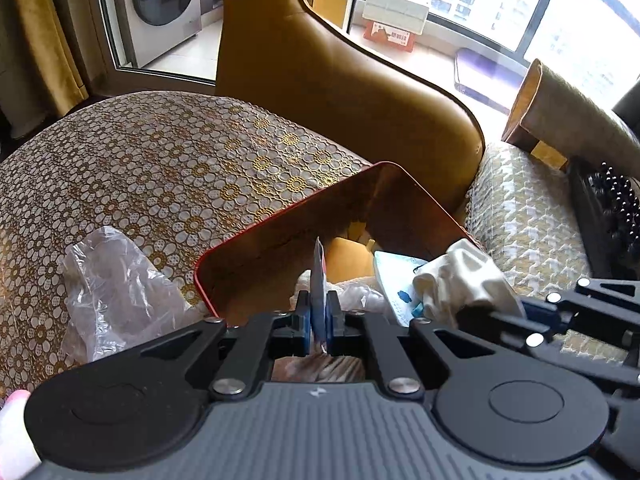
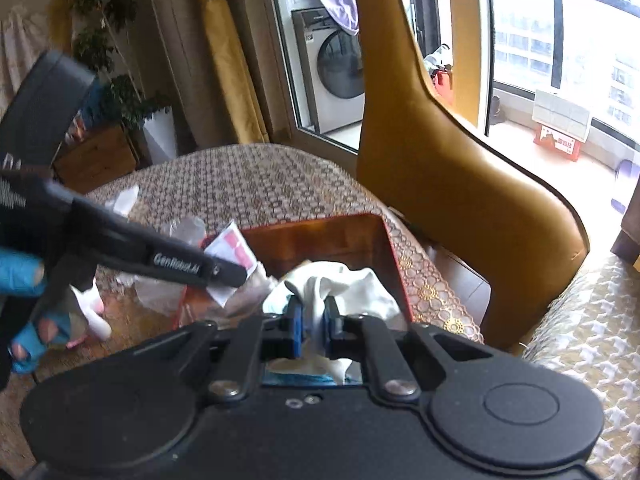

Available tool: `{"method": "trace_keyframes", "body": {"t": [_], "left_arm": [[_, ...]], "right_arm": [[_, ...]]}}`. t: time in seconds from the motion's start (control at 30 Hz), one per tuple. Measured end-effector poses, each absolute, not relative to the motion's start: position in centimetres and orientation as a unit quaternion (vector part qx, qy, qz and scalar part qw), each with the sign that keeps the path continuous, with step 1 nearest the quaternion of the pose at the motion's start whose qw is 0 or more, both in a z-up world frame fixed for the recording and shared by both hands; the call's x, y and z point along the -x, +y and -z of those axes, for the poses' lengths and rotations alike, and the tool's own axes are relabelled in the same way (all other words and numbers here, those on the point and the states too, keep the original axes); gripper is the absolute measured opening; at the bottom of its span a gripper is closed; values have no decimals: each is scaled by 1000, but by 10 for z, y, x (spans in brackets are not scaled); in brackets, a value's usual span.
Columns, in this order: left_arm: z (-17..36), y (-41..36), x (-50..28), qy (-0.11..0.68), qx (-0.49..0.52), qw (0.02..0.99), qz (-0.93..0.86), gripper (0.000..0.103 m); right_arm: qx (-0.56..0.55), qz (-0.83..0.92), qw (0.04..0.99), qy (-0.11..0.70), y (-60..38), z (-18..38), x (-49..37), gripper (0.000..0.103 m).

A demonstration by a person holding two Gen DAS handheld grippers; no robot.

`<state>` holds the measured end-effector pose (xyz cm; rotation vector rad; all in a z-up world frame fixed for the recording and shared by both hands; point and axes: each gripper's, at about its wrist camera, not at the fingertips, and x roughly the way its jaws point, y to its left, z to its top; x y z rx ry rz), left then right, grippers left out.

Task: Organize soft objects
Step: 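Lower the wipe packet and tissue into the red box and open both grippers, then move both open grippers back over the mesh bag and plastic bag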

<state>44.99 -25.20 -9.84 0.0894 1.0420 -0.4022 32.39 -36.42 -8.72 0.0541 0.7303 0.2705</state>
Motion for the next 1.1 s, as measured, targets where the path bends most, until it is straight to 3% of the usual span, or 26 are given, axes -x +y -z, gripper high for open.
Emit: {"method": "trace_keyframes", "body": {"t": [0.47,0.57,0.63,0.93,1.1], "left_arm": [[105,-250,-444,502,-32,843,189,10],[104,-248,-442,501,-30,844,186,32],[103,-246,-440,499,-25,846,187,75],[84,-232,-422,487,-4,852,192,76],[62,-218,-400,473,1,860,192,76]], "right_arm": [[-3,-128,925,359,-350,99,-318,22],[9,-127,925,357,-347,98,-314,30],[16,-127,927,353,-344,97,-312,39],[31,-140,934,328,-343,80,-291,67],[19,-145,938,313,-351,59,-273,76]]}}
